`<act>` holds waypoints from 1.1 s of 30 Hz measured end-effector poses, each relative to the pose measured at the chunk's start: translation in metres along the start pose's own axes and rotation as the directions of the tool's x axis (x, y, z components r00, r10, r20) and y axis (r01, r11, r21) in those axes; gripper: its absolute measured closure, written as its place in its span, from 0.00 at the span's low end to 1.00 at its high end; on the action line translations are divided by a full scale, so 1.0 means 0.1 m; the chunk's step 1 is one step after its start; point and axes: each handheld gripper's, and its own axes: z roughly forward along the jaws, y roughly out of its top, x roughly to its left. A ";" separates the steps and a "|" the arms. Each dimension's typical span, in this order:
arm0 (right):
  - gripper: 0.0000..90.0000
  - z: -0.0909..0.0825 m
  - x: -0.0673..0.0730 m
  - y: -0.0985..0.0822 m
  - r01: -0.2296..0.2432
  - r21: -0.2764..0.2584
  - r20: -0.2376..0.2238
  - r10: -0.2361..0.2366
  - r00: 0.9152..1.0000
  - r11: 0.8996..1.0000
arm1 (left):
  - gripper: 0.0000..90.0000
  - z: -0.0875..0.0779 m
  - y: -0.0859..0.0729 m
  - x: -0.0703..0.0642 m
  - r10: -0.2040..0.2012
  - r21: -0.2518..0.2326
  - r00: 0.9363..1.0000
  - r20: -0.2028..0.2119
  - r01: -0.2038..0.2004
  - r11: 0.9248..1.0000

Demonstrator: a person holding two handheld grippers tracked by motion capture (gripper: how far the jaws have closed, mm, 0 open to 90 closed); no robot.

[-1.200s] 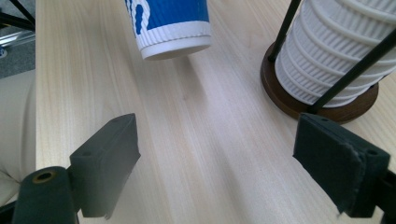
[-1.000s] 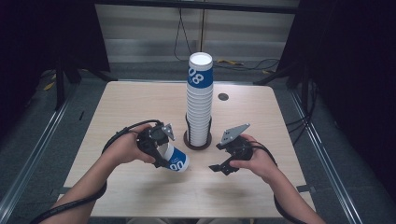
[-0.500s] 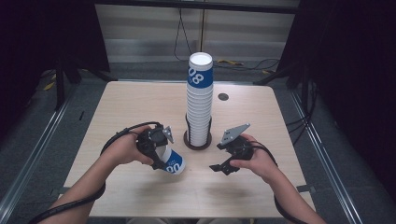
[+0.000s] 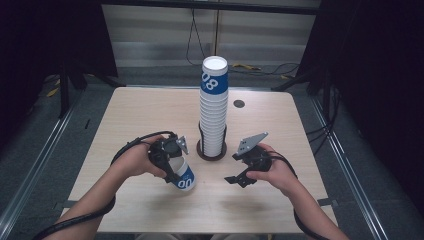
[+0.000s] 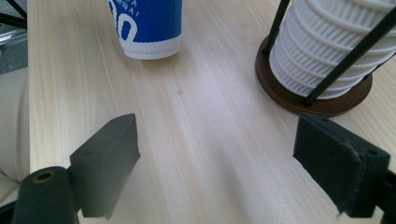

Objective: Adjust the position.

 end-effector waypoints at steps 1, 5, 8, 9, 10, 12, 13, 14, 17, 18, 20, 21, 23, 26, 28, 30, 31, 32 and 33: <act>0.15 0.00 0.00 0.00 0.002 0.000 0.002 -0.002 1.000 1.000 | 0.18 -0.01 0.00 0.00 0.000 -0.002 1.000 -0.001 0.000 1.000; 0.15 0.00 0.00 -0.01 0.000 0.001 0.003 0.000 1.000 1.000 | 0.20 0.00 0.03 -0.03 0.002 -0.009 1.000 0.001 -0.002 1.000; 0.15 0.00 0.00 -0.01 -0.001 -0.001 0.000 0.001 1.000 1.000 | 0.20 0.02 0.03 -0.03 0.013 -0.020 1.000 0.013 -0.013 1.000; 0.15 0.00 0.00 -0.01 0.002 -0.004 -0.001 -0.002 1.000 1.000 | 0.20 0.03 0.03 -0.04 0.016 -0.015 1.000 0.013 -0.016 1.000; 0.15 0.00 0.00 -0.01 -0.006 0.000 0.001 0.006 1.000 1.000 | 0.20 0.04 0.04 -0.04 0.017 -0.021 1.000 0.013 -0.016 1.000; 0.15 -0.01 0.00 -0.02 -0.003 0.004 0.006 0.003 1.000 1.000 | 0.20 0.04 0.04 -0.04 0.035 -0.016 0.999 0.016 -0.035 0.999; 0.15 -0.01 0.00 -0.02 -0.007 0.003 0.007 0.007 1.000 1.000 | 0.20 0.05 0.04 -0.05 0.022 -0.026 1.000 0.014 -0.021 0.999; 0.15 -0.01 0.00 -0.02 -0.006 0.004 0.007 0.006 1.000 1.000 | 0.20 0.04 0.04 -0.05 0.034 -0.027 0.999 0.009 -0.034 0.999; 0.15 -0.01 -0.01 -0.03 -0.005 0.001 0.009 0.005 1.000 1.000 | 0.20 0.03 0.04 -0.06 0.030 -0.053 1.000 0.010 -0.029 0.998; 0.15 -0.02 -0.01 -0.03 -0.004 0.000 0.009 0.004 1.000 1.000 | 0.20 0.03 0.05 -0.06 0.031 -0.057 0.999 0.008 -0.030 0.998; 0.15 -0.02 -0.01 -0.03 -0.005 0.001 0.009 0.005 1.000 1.000 | 0.20 0.02 0.06 -0.07 0.040 -0.070 0.999 0.012 -0.039 0.997; 0.15 -0.02 -0.01 -0.03 -0.006 0.002 0.010 0.006 1.000 1.000 | 0.20 0.01 0.06 -0.07 0.036 -0.072 0.999 0.009 -0.035 0.997; 0.15 -0.02 -0.01 -0.03 -0.007 0.002 0.010 0.007 1.000 1.000 | 0.20 0.00 0.07 -0.07 0.052 -0.071 0.999 0.009 -0.051 0.996; 0.15 -0.02 -0.01 -0.02 -0.006 -0.004 0.006 0.006 1.000 1.000 | 0.20 -0.01 0.08 -0.10 0.044 -0.077 0.999 0.013 -0.043 0.996; 0.15 -0.02 -0.01 -0.01 -0.006 -0.002 0.009 0.006 1.000 1.000 | 0.20 -0.02 0.09 -0.11 0.066 -0.076 0.998 0.019 -0.064 0.995; 0.15 -0.02 -0.01 -0.02 -0.015 -0.001 0.008 0.015 1.000 1.000 | 0.20 -0.03 0.09 -0.13 0.066 -0.079 0.998 0.021 -0.065 0.995; 0.15 -0.02 -0.01 -0.02 -0.012 -0.001 0.008 0.012 1.000 1.000 | 0.20 -0.03 0.09 -0.14 0.068 -0.077 0.998 0.019 -0.066 0.995; 0.15 -0.01 -0.01 -0.02 -0.009 0.000 0.007 0.009 1.000 1.000 | 0.20 -0.03 0.09 -0.14 0.069 -0.076 0.997 0.019 -0.068 0.995; 0.15 -0.01 0.00 -0.02 -0.009 0.000 0.007 0.009 1.000 1.000 | 0.20 -0.03 0.09 -0.15 0.071 -0.079 0.997 0.021 -0.069 0.994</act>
